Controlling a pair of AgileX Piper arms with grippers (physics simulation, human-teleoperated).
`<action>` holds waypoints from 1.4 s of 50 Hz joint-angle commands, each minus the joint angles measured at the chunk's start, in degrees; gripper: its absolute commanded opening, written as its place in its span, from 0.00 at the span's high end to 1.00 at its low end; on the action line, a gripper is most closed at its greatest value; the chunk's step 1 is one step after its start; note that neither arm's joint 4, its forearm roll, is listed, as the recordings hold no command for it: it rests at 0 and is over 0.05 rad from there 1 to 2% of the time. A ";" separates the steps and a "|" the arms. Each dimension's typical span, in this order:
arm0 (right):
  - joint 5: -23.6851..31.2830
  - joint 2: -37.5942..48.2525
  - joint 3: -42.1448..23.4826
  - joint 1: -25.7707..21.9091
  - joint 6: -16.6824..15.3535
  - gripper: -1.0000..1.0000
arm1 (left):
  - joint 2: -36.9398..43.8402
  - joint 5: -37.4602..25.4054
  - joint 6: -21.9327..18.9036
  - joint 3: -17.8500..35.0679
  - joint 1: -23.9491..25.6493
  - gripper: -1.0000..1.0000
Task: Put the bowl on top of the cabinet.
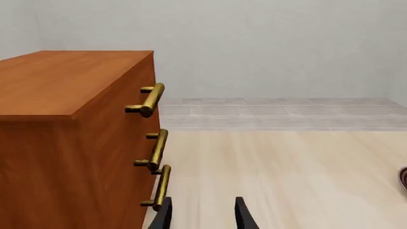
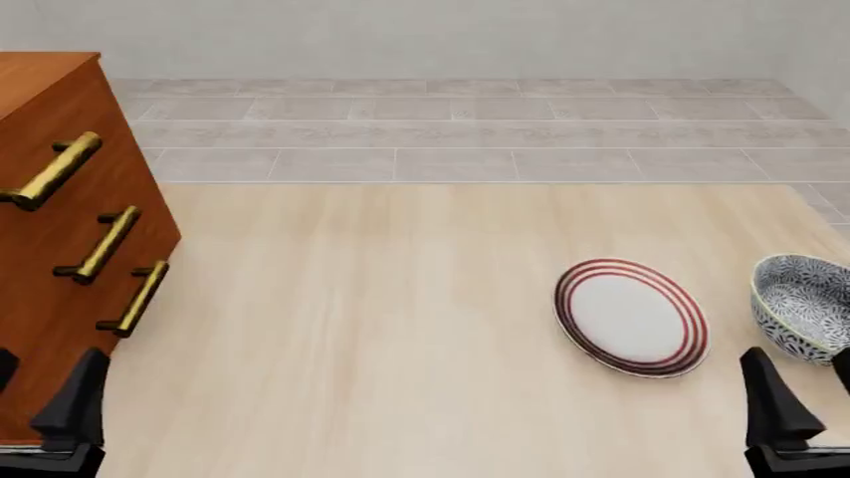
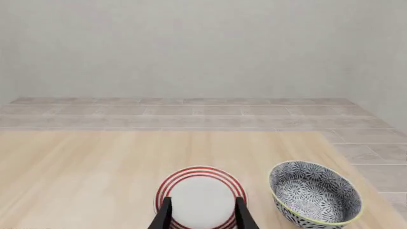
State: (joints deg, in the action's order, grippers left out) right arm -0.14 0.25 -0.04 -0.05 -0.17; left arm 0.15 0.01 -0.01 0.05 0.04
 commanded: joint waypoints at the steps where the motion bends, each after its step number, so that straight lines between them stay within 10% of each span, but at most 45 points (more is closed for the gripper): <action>1: -0.99 1.40 -0.10 -0.24 -0.56 0.00 | 0.26 -0.22 0.22 0.18 0.27 0.00; 25: -6.86 10.78 -1.29 -1.25 -2.78 0.00 | -0.08 -0.14 -0.03 0.30 -0.73 0.00; 39: 2.40 13.78 -11.49 1.58 -0.06 0.00 | -0.07 -0.25 -0.33 0.25 -0.36 0.00; 70: 14.34 24.40 -27.17 13.19 -4.98 0.00 | 0.03 -0.81 -0.17 0.22 0.17 0.00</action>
State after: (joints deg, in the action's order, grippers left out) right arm 9.53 22.89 -22.98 9.73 -3.82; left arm 0.15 -0.73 -0.31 0.23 0.14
